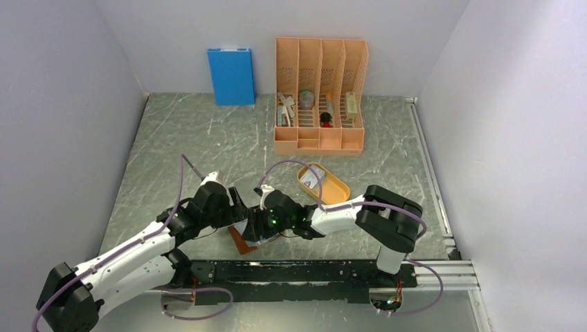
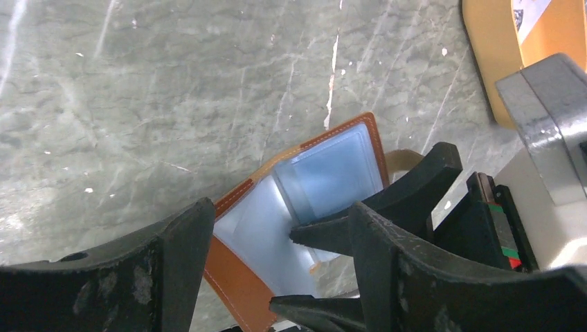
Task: Put the credit cards into the card holder
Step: Open the card holder at the center of the board.
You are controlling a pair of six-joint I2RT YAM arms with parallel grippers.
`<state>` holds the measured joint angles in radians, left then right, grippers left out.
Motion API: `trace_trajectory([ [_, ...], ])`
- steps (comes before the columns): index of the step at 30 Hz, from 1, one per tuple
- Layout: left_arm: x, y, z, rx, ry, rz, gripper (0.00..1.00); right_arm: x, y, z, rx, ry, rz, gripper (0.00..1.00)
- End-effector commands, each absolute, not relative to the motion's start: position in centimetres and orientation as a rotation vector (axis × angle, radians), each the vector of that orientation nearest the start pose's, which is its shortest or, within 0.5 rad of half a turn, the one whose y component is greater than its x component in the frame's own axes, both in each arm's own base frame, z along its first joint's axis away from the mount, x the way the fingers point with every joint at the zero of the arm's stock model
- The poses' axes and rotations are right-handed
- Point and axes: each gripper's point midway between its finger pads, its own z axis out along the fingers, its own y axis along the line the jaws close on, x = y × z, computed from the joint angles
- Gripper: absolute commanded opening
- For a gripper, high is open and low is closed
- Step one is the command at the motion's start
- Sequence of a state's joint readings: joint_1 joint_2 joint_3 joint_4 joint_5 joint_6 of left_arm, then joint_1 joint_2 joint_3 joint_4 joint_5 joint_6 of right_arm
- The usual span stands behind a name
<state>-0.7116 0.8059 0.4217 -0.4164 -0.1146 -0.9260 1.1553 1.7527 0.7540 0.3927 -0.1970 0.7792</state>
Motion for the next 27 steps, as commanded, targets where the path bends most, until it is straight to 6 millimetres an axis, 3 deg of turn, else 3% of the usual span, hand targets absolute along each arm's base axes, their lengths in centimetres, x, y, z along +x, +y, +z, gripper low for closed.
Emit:
trace_trajectory([
  [1, 18.2, -19.9, 8.4, -0.287, 2.421, -0.805, 0.74, 11.6, 43.5, 6.7, -0.599, 2.288, 1.305, 0.54],
  [6, 17.6, -19.8, 6.4, -0.251, 2.48, -0.779, 0.66, 11.4, 43.3, 7.0, -0.61, 2.276, 1.313, 0.54],
  [12, 16.8, -18.9, 3.9, -0.205, 2.554, -0.694, 0.35, 11.6, 42.9, 7.3, -0.602, 2.278, 1.288, 0.54],
  [19, 16.1, -17.9, 2.1, -0.149, 2.609, -0.607, 0.1, 11.9, 41.3, 7.5, -0.552, 2.295, 1.232, 0.55],
  [21, 16.0, -17.8, 1.8, -0.127, 2.616, -0.594, 0.05, 12.3, 40.4, 7.8, -0.49, 2.298, 1.203, 0.55],
  [27, 16.4, -17.9, 1.4, -0.063, 2.604, -0.585, 0.05, 15.7, 36.2, 6.5, -0.27, 2.361, 0.91, 0.51],
])
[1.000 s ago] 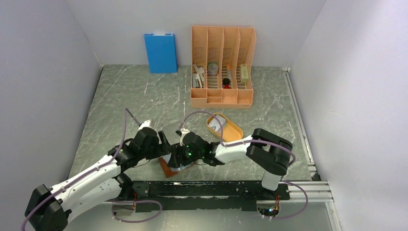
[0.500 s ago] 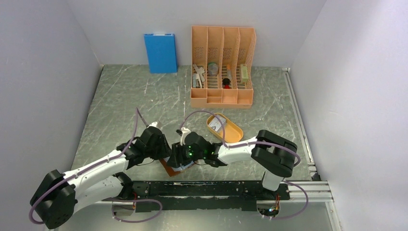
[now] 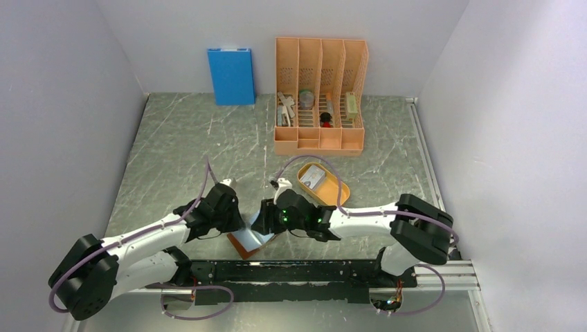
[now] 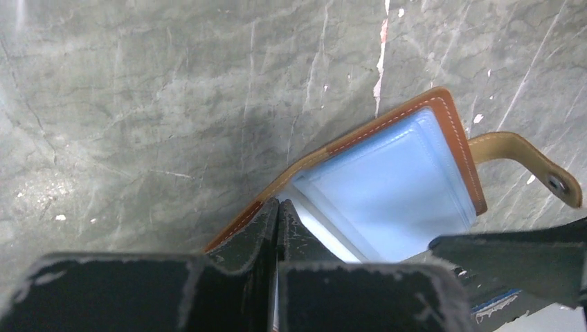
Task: Put the credit cards into the card holder
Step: Open the card holder at the center of the board.
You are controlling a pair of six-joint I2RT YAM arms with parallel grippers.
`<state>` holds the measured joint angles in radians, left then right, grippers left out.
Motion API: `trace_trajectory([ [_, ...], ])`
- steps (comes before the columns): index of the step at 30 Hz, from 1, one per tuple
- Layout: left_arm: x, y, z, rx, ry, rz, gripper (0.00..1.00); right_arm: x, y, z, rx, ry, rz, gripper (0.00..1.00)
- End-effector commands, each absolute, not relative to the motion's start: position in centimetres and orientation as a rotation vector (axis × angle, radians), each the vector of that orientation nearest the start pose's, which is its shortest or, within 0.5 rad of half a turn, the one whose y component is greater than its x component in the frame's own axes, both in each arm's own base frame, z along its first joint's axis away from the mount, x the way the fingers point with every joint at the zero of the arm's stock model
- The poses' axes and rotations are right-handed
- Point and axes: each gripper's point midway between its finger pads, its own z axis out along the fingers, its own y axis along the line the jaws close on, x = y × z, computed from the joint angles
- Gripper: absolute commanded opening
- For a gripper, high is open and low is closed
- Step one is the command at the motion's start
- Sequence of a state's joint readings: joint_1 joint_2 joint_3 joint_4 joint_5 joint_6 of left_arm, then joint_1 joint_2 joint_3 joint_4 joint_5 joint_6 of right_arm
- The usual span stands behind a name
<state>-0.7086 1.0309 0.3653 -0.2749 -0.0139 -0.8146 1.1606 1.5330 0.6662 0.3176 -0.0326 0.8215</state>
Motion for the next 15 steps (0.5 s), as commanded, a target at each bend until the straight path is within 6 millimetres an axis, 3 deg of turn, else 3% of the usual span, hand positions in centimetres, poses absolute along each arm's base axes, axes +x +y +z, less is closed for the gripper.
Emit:
trace_trajectory([
  [1, 16.5, -18.0, 1.3, -0.055, 2.601, -0.583, 0.05, 16.0, 35.7, 6.6, -0.255, 2.356, 0.888, 0.52],
  [10, 17.4, -18.7, 1.3, 0.01, 2.591, -0.57, 0.05, 18.1, 31.5, 7.2, -0.136, 2.346, 0.781, 0.58],
  [15, 17.5, -18.8, 1.0, 0.016, 2.592, -0.57, 0.05, 17.1, 31.5, 5.9, -0.164, 2.403, 0.847, 0.59],
])
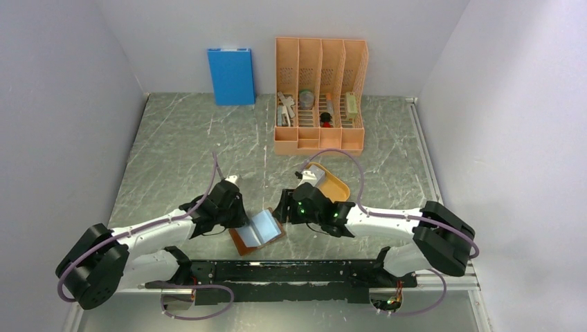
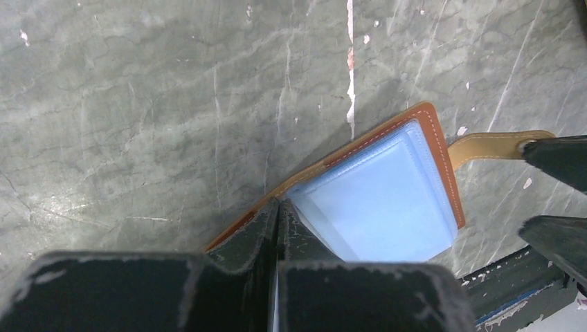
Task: Put the credit cards into the card holder
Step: Open the card holder at the center of the board.
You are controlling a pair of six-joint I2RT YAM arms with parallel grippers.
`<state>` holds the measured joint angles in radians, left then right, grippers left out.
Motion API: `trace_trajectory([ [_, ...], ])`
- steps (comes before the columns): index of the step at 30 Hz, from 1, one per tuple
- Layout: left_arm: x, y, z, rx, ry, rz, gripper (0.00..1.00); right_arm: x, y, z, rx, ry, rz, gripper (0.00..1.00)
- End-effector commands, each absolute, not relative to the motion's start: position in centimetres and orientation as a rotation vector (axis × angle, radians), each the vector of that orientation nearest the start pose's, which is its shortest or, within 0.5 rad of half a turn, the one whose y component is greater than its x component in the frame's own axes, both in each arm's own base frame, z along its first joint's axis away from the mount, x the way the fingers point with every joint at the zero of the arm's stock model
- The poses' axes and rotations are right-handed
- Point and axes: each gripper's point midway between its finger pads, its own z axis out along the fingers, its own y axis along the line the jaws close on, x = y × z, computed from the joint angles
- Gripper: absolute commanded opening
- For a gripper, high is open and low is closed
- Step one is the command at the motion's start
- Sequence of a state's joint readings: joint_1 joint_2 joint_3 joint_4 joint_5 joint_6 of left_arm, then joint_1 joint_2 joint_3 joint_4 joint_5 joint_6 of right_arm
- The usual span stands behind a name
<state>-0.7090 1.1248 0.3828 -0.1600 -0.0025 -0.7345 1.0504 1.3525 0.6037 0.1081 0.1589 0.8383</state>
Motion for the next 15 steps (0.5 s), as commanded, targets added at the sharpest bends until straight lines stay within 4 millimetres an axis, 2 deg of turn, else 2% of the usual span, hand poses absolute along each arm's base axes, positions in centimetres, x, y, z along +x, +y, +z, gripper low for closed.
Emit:
trace_trajectory([
  [1, 17.5, -18.8, 1.0, 0.014, 2.591, -0.57, 0.05, 16.9, 31.7, 5.8, -0.167, 2.411, 0.865, 0.6],
  [8, 18.1, -19.3, 1.3, 0.029, 2.572, -0.582, 0.05, 16.4, 31.8, 4.4, -0.153, 2.455, 0.868, 0.6],
  [15, 19.2, -21.9, 2.4, 0.074, 2.515, -0.688, 0.05, 16.1, 30.2, 2.8, -0.088, 2.498, 0.798, 0.6],
])
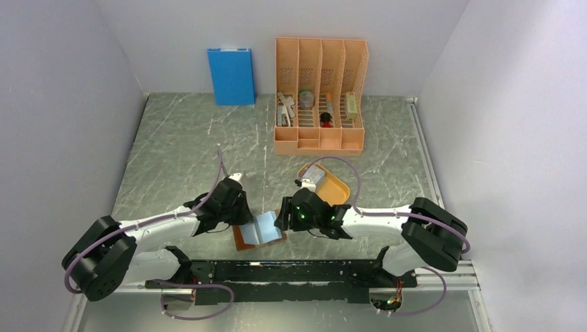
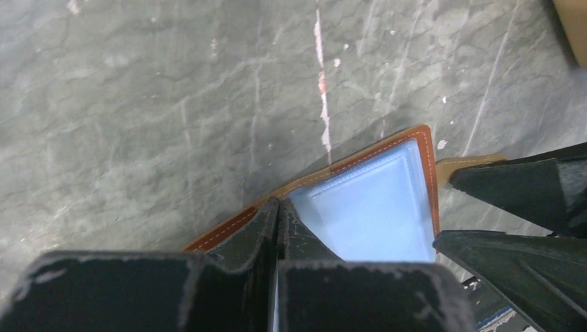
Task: Put the credit cards into the card holder
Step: Open the card holder at the center of the board.
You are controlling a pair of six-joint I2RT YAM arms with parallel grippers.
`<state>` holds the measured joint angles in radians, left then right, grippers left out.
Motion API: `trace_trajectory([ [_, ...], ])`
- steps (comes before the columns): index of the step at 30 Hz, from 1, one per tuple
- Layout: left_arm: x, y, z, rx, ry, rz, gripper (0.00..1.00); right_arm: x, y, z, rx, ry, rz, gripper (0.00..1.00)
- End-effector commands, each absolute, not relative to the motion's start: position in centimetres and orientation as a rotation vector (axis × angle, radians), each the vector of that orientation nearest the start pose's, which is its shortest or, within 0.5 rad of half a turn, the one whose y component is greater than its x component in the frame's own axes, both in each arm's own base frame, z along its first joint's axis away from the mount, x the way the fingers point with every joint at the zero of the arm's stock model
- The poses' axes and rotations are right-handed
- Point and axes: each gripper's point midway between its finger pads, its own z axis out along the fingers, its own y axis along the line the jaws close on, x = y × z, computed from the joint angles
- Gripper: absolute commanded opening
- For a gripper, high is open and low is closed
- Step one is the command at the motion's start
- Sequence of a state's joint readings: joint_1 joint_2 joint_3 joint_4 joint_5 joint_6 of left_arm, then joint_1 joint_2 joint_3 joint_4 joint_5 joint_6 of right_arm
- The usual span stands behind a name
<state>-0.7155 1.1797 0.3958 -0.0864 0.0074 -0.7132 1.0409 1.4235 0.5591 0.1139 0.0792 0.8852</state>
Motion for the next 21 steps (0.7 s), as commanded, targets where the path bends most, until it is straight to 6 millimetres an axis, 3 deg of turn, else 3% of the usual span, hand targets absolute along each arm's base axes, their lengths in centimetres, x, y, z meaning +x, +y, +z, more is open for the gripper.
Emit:
trace_trajectory([
  [1, 19.4, -22.3, 2.6, 0.077, 2.511, -0.702, 0.05, 16.1, 29.9, 2.8, -0.077, 2.495, 0.798, 0.6],
  [8, 21.0, -23.2, 4.0, 0.066, 2.486, -0.668, 0.05, 16.0, 29.1, 3.7, -0.094, 2.468, 0.785, 0.59],
  [10, 21.1, -23.1, 4.8, 0.064, 2.483, -0.663, 0.14, 16.1, 29.2, 4.1, -0.113, 2.463, 0.786, 0.59],
  [13, 21.5, -22.4, 6.8, 0.051, 2.446, -0.628, 0.38, 16.2, 29.6, 4.9, -0.137, 2.447, 0.791, 0.59],
  [15, 21.8, -22.3, 8.4, 0.051, 2.416, -0.631, 0.48, 16.2, 29.9, 5.3, -0.153, 2.439, 0.795, 0.59],
  [21, 21.0, -23.5, 11.9, 0.128, 2.376, -0.739, 0.52, 16.2, 31.0, 6.5, -0.2, 2.418, 0.815, 0.58],
])
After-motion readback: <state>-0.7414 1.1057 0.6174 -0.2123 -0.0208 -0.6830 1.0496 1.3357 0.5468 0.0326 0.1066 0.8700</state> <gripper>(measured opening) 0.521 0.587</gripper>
